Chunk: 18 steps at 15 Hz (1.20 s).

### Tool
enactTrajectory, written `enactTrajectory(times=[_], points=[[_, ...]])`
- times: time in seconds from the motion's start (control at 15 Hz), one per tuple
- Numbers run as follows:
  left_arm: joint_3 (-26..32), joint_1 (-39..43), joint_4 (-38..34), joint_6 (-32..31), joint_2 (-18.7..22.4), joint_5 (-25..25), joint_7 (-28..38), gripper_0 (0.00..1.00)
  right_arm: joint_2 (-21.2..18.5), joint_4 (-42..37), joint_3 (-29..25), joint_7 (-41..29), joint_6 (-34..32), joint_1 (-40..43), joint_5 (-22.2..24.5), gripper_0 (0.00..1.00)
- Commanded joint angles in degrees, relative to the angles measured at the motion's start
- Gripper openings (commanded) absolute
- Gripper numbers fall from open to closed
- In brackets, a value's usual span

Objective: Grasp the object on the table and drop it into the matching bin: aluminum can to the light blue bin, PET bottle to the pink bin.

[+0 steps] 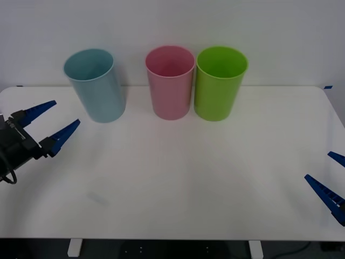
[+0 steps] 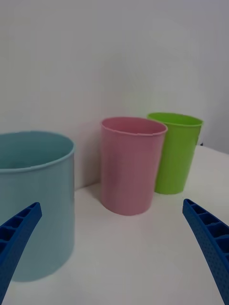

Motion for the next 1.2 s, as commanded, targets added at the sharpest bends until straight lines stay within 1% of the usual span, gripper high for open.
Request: enactTrajectory(times=[0.07, 0.4, 0.67, 0.87, 1.2], points=[[0.1, 2.3, 0.0, -1.3, 0.6, 0.5, -3.8, 1.00, 0.0, 0.0, 0.0, 0.0, 0.0, 0.0, 0.0, 1.00], [2.5, 7.2, -0.3, -6.1, 0.9, 0.9, -6.0, 1.00, 0.0, 0.0, 0.0, 0.0, 0.0, 0.0, 0.0, 1.00], [2.5, 11.4, -2.4, -6.8, 1.6, 2.6, -5.6, 1.00, 0.0, 0.0, 0.0, 0.0, 0.0, 0.0, 0.0, 1.00], [2.4, 12.0, -2.9, -7.7, 1.6, 2.7, -5.0, 1.00, 0.0, 0.0, 0.0, 0.0, 0.0, 0.0, 0.0, 1.00], [2.4, 12.0, -2.8, -7.6, 1.6, 2.6, -4.4, 1.00, 0.0, 0.0, 0.0, 0.0, 0.0, 0.0, 0.0, 1.00]])
